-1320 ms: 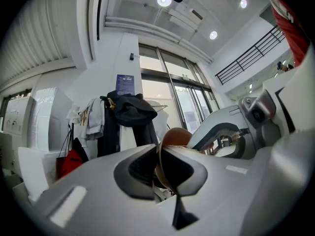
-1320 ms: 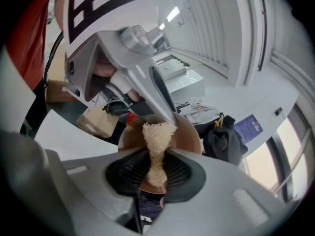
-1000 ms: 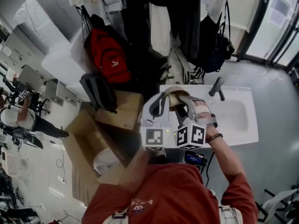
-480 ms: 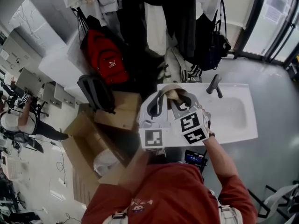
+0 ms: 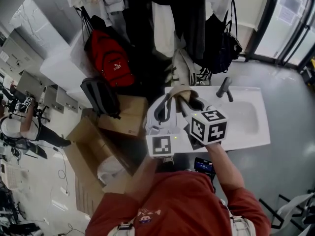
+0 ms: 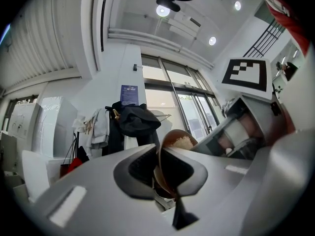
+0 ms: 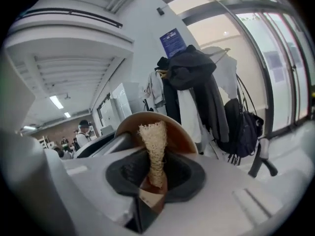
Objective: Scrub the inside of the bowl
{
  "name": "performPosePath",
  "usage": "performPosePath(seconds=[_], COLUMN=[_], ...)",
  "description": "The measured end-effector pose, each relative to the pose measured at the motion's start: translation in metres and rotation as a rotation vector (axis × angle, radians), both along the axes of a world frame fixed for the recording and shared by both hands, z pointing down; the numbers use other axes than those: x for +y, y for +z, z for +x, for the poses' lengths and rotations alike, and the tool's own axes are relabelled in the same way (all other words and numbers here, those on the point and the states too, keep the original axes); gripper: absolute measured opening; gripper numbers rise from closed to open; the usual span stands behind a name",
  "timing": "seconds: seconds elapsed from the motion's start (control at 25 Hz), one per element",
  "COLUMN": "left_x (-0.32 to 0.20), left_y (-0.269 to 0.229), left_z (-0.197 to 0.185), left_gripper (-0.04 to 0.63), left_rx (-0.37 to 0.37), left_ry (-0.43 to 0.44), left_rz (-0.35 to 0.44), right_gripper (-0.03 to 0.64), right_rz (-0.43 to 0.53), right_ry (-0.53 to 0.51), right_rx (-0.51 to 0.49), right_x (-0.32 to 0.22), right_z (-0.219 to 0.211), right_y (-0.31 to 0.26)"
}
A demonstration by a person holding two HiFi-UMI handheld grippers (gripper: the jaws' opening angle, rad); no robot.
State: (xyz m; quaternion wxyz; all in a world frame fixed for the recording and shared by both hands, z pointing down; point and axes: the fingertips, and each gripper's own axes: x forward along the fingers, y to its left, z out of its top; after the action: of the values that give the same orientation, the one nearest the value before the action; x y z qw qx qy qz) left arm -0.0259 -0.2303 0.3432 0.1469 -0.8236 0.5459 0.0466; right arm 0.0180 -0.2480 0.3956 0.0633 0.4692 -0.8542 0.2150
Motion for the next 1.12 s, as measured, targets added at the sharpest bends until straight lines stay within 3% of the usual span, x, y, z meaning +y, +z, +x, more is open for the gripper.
performPosePath(seconds=[0.12, 0.4, 0.64, 0.76, 0.88, 1.12], left_x=[0.002, 0.002, -0.005, -0.007, -0.009, -0.013], left_y=[0.002, 0.004, 0.006, 0.007, 0.008, 0.011], left_z=[-0.001, -0.003, -0.002, -0.005, -0.006, -0.012], left_gripper=[0.035, 0.037, 0.037, 0.036, 0.037, 0.035], left_rx=[0.004, 0.007, 0.002, -0.003, -0.019, 0.003], left_ry=[-0.006, -0.012, -0.015, -0.015, -0.018, -0.023], left_rz=[-0.004, -0.004, -0.004, -0.003, 0.001, -0.016], right_gripper=[0.075, 0.075, 0.075, 0.075, 0.075, 0.075], right_rz=[-0.065, -0.3, -0.422, -0.434, -0.407, -0.254], right_ry=[0.03, 0.027, 0.036, 0.028, 0.025, 0.02], right_rx=[-0.148, -0.671, -0.868, -0.891, -0.852, -0.635], right_x=[0.002, -0.001, -0.007, -0.01, -0.011, -0.016], right_z=[0.001, -0.002, -0.001, -0.003, -0.005, -0.009], right_y=[0.002, 0.008, 0.016, 0.016, 0.015, 0.01])
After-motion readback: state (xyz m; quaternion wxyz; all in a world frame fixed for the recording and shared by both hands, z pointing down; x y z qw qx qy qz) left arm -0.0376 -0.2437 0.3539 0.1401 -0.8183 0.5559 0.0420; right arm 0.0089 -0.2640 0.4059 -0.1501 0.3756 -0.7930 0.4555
